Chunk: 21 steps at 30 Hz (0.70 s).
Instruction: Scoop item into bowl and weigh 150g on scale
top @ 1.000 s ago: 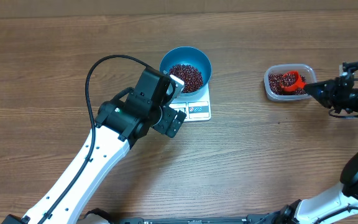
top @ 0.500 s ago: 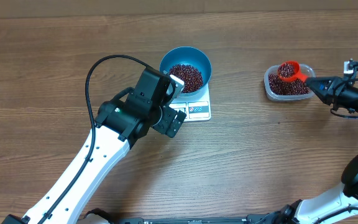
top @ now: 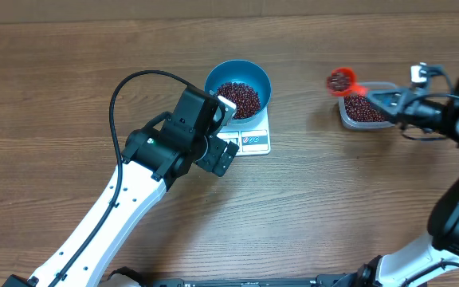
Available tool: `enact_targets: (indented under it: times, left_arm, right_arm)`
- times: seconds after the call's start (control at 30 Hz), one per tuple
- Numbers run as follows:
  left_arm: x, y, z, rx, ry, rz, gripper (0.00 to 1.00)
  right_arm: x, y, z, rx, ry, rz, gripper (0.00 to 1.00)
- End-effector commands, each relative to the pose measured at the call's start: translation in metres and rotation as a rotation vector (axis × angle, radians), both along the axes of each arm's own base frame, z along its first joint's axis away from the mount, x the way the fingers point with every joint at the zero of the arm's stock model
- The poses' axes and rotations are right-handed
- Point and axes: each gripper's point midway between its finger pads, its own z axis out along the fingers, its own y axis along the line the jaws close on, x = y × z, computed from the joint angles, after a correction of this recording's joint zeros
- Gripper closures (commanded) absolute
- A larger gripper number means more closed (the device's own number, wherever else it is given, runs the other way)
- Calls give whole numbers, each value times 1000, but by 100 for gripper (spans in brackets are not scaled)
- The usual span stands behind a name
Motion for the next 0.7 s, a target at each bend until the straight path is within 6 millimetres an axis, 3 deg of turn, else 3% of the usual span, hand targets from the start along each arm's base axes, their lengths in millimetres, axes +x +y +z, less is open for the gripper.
enact_targets:
  times: [0.0,0.37,0.67]
  left_arm:
    - [-1,-1,9,-13,-24,-17,0]
    - [-1,-1,9,-12,-24,-17,0]
    - [-1,-1,9,-13,-24,-17,0]
  right_arm:
    - [12,26,22,16,-42,66,96]
    - [44,115,31,-93,-74,177,96]
    - [45,171,5,-290,-91,204,96]
